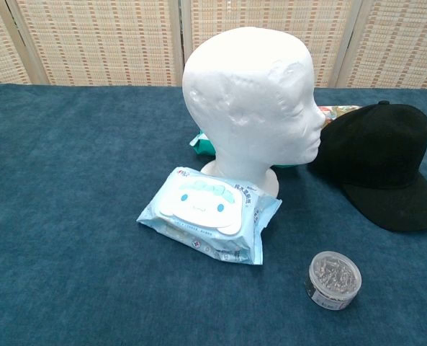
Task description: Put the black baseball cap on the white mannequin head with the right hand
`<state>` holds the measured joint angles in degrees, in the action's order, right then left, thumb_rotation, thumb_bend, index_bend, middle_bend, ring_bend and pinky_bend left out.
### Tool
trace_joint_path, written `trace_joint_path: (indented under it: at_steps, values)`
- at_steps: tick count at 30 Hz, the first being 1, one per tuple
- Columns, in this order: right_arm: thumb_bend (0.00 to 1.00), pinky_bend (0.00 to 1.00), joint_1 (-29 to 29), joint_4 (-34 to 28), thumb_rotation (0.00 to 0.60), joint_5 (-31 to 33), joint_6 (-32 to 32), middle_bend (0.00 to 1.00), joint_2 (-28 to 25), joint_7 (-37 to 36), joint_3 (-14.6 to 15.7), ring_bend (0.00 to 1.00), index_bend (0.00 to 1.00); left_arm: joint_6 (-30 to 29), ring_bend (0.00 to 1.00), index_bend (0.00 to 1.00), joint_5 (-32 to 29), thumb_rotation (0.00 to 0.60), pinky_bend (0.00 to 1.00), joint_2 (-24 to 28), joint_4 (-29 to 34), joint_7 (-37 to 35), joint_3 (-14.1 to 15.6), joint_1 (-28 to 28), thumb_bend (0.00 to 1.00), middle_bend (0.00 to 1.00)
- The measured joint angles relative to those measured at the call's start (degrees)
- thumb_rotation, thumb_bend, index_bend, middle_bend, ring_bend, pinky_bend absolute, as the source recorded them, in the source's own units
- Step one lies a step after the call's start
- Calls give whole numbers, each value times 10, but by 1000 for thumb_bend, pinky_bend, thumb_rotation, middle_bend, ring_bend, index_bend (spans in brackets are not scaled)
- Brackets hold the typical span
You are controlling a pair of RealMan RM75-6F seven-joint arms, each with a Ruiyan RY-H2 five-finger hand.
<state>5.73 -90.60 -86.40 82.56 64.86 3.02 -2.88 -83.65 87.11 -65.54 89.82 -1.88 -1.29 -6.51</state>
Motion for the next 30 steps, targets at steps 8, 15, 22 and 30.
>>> trace_joint_path:
  at_steps: [8, 15, 22, 30]
  values:
    - [0, 543, 9, 49, 600, -28, 7, 558, 22, -2, 2, 363, 423, -2, 398, 495, 1, 600, 678, 2, 2, -5, 2, 3, 130, 507]
    - [0, 543, 38, 161, 600, -59, -15, 627, 58, -58, 9, 406, 423, -2, 398, 495, 1, 600, 678, -1, 6, 7, 3, 3, 130, 508]
    - [0, 557, 61, 286, 600, -91, -1, 679, 122, -122, 13, 451, 448, 6, 398, 495, -4, 600, 678, -2, 3, 11, 4, 2, 130, 509]
    - [0, 558, 86, 379, 600, -106, 1, 682, 191, -155, 19, 454, 450, 7, 398, 495, -9, 600, 678, 0, 3, 9, 3, 3, 130, 509]
